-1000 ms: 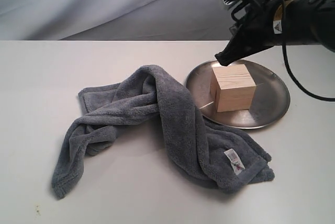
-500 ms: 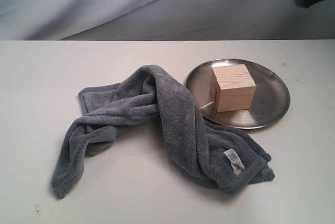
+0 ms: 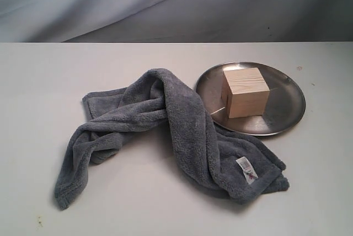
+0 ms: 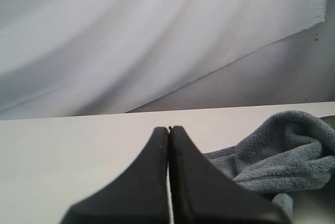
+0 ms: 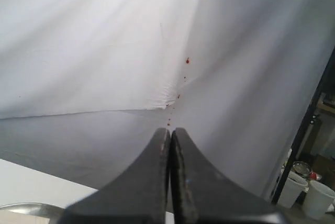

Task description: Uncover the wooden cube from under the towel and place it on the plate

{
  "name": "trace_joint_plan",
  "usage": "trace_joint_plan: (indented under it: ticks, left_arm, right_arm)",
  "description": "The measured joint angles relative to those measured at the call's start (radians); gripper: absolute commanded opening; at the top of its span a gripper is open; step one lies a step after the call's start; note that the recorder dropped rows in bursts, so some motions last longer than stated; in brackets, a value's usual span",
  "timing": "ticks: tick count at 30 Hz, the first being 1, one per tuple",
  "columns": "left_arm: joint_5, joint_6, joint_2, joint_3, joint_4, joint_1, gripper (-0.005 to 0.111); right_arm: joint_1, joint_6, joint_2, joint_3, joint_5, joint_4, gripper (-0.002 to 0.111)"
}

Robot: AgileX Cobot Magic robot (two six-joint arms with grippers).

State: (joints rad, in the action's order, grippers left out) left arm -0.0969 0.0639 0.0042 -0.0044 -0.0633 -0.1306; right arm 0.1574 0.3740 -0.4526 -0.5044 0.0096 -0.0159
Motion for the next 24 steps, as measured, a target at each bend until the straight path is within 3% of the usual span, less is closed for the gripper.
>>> trace_joint_plan:
  ticks: [10, 20, 24]
  left_arm:
    - [0.0, 0.0, 0.0, 0.0, 0.0, 0.0, 0.0]
    - [0.0, 0.0, 0.0, 0.0, 0.0, 0.0, 0.0]
    - [0.0, 0.0, 0.0, 0.0, 0.0, 0.0, 0.0]
  right_arm:
    - [0.0, 0.019, 0.311, 0.242, 0.044, -0.125, 0.0]
    - [0.0, 0.019, 0.447, 0.33, 0.087, -0.232, 0.0]
    - [0.0, -0.256, 0.45, 0.361, 0.15, -0.179, 0.0]
